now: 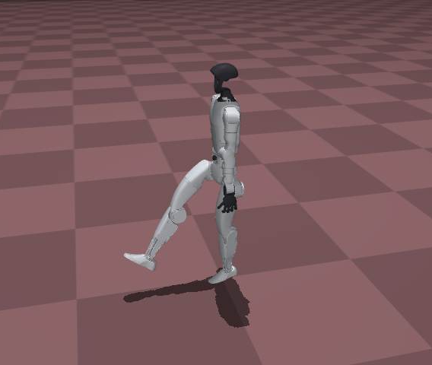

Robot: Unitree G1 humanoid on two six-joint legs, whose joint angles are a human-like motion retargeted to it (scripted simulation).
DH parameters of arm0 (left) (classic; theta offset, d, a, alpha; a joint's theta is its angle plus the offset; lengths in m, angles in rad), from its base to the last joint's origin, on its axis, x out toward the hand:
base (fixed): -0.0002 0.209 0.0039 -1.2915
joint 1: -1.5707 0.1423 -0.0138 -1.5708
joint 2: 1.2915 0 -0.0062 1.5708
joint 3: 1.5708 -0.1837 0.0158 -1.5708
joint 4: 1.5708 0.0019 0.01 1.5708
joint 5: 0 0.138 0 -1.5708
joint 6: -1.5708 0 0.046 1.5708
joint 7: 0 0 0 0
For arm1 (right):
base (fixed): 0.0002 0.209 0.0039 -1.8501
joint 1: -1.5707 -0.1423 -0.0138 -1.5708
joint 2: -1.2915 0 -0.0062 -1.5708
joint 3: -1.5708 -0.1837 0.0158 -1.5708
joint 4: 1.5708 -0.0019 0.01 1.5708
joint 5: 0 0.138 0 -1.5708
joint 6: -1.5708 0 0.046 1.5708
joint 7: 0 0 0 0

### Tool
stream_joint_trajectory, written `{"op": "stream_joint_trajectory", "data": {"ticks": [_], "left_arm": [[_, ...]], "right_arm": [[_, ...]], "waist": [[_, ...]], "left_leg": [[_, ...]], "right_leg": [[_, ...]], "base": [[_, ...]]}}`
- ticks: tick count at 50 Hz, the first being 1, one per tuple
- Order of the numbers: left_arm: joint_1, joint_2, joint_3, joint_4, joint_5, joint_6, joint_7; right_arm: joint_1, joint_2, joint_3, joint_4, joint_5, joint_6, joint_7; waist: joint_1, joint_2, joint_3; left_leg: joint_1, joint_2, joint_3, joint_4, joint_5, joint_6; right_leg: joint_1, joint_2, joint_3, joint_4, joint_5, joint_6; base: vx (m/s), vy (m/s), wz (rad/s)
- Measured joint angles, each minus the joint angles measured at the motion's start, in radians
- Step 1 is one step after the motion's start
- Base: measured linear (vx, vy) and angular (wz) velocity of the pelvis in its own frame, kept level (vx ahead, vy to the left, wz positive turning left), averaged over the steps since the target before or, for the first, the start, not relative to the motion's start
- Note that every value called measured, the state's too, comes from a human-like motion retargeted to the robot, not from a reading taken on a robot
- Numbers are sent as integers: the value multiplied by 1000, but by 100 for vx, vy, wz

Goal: In place motions

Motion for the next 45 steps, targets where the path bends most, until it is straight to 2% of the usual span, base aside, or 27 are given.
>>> {"op": "stream_joint_trajectory", "data": {"ticks": [4,8,15,19,20,22,23,24,25,27,30,33,35,40,45], "left_arm": [[-16,-14,-16,-72,-28,-13,2],[-29,-30,-6,-107,-58,-25,-1],[20,-41,38,-92,-37,-36,-1],[74,-48,77,-21,-26,-36,3],[87,-50,85,2,-24,-33,2],[110,-53,96,50,-20,-26,2],[127,-54,104,61,-16,-19,3],[145,-53,121,64,-12,-10,4],[165,-51,142,64,-6,0,6],[180,-47,152,64,-8,15,13],[167,-55,182,64,-30,16,36],[158,-67,211,54,-82,-24,24],[140,-77,199,48,-128,-29,16],[82,-60,158,46,-101,-25,30],[60,-48,90,-47,-55,-33,44]], "right_arm": [[29,-14,-31,81,56,27,-4],[57,-21,-31,137,53,53,-44],[72,-13,-23,151,39,64,-51],[41,-5,-6,115,28,60,-47],[33,-3,0,103,23,56,-47],[15,0,11,78,-1,59,-56],[5,1,22,67,-20,65,-70],[-9,4,40,59,-48,68,-82],[-24,7,64,52,-81,69,-94],[-45,10,69,32,-140,50,-66],[-78,15,63,-23,-162,22,10],[-116,21,81,-78,-139,-10,69],[-139,29,85,-120,-126,-21,91],[-123,60,94,-199,-70,-61,92],[-82,60,70,-153,-47,-60,102]], "waist": [[-9,28,14],[-1,50,3],[145,29,-112],[169,68,-152],[161,80,-161],[-98,154,-144],[-181,161,-143],[-120,127,-161],[13,74,-190],[186,3,-219],[215,-25,-221],[217,-27,-203],[172,-5,-177],[116,16,-159],[161,-2,-182]], "left_leg": [[-12,13,-22,6,12,4],[-29,23,-22,11,13,1],[-78,8,95,-7,1,-16],[-109,54,104,2,-10,-33],[-116,65,92,5,-11,-37],[-166,69,-182,40,12,-48],[-175,51,-265,45,22,-52],[-159,33,-194,32,17,-49],[-131,16,-46,10,4,-43],[-107,-8,125,-14,-11,-46],[-114,-26,130,-22,-4,-50],[-109,-16,138,-32,2,-64],[-105,3,120,-34,12,-68],[-106,33,107,-23,19,-83],[-102,30,110,-28,23,-97]], "right_leg": [[-60,-30,9,34,7,-23],[-19,-53,26,86,22,-32],[181,-56,70,255,52,-35],[380,-33,48,333,54,-43],[437,-25,44,336,55,-40],[570,11,-221,302,-79,-83],[627,9,-315,272,-152,-87],[662,7,-269,209,-187,-102],[685,6,-152,128,-204,-122],[711,-9,37,4,-151,-94],[727,-23,-58,-52,-122,-63],[669,-18,57,-1,-124,-90],[675,-5,-6,7,-126,-103],[704,20,-30,-6,-128,-107],[705,20,-27,-5,-132,-120]], "base": [[-2,8,34],[0,3,12],[7,0,-82],[5,2,-45],[10,2,246],[13,0,502],[12,-4,229],[9,-5,-195],[5,-3,-486],[0,2,-364],[-14,4,-40],[-12,3,-12],[-12,2,64],[-4,-1,36],[7,2,5]]}}
